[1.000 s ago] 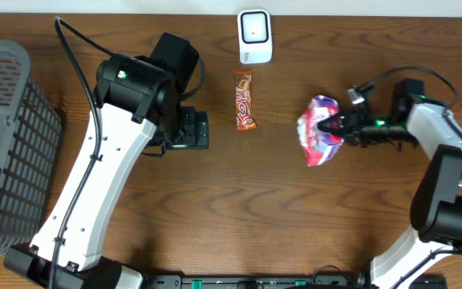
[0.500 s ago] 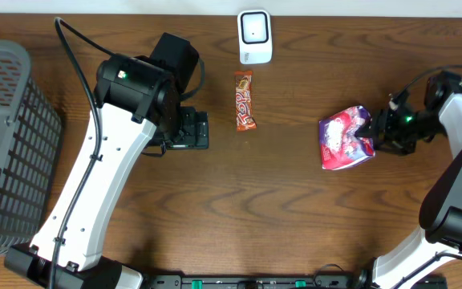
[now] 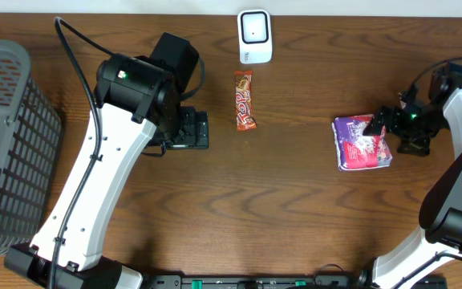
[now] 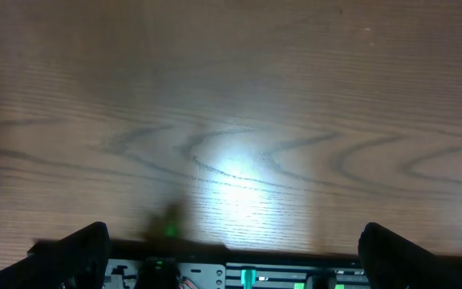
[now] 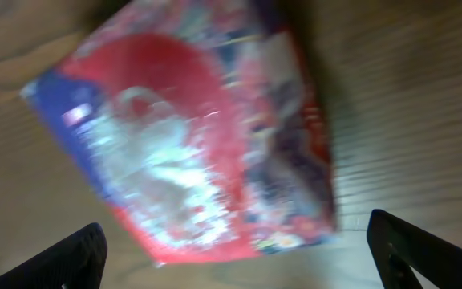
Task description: Scan the item barcode
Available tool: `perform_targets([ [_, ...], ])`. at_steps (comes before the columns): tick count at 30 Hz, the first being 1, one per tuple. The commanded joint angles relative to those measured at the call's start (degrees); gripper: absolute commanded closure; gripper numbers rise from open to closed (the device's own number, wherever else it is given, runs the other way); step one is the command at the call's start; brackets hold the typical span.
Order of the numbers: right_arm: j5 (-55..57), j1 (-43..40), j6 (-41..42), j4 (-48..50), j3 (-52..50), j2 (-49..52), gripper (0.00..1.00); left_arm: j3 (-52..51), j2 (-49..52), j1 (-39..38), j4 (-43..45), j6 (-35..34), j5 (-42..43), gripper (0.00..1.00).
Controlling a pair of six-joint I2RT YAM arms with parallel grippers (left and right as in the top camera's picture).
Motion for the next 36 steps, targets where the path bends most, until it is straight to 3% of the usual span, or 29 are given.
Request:
perform_targets([
  [1,4.46,-0.50,1.55,2.38,-0.50,0.07,0.01,-0.07,0.11,0.35,-0.31,-0.52,-0.33,0.02],
  [5,-3.85,-0.66,-5.25,4.13,-0.94,0.20,0.01,-0.07,0.11,0.35,-0.31,-0.52,-0.33,0.02],
  [9,-10.36,-0.61,-5.88,7.58,-5.14,0.66,0.04,-0.07,0.11,0.35,-0.31,-0.52,-0.33,0.02],
  [11,-10.82,-0.61,-5.86,10.05,-8.02,0.66,0.16,-0.07,0.11,0.35,-0.31,-0.52,-0.35,0.02],
  [12,-11.52,-0.61,-5.84,11.41,-9.75,0.66,0.30,-0.07,0.11,0.35,-0.31,-0.52,-0.33,0.02],
  [15,-14.97,-0.57,-5.86,14.82,-13.79,0.66,0.38,-0.07,0.11,0.35,-0.31,-0.52,-0.33,0.02],
  [16,-16.83,-0.48,-5.84,16.35,-15.19,0.66,0.44,-0.07,0.11,0.35,-0.31,-0.52,-0.33,0.02],
  [20,-24.09,0.46,-3.26,19.50,-16.87,0.66,0.93,-0.07,0.11,0.35,-0.31,-0.52,-0.35,0.02],
  [21,-25.73,1.11,-0.96,20.74,-16.85,0.61,0.99,-0.07,0.11,0.35,-0.31,-0.52,-0.33,0.02],
  [30,-29.92,7.06,11.30,26.12,-9.97,0.59,0.99,-0.07,0.11,0.35,-0.31,-0.52,-0.33,0.02],
  [34,-29.77,12.13,25.00,37.27,-3.41,0.59,0.99,-0.07,0.11,0.35,-0.31,-0.52,-0.33,0.02],
  [36,-27.23,15.15,34.29,48.46,-2.86,0.59,0.99,-0.07,0.11,0.35,-0.31,-0.52,-0.33,0.02],
])
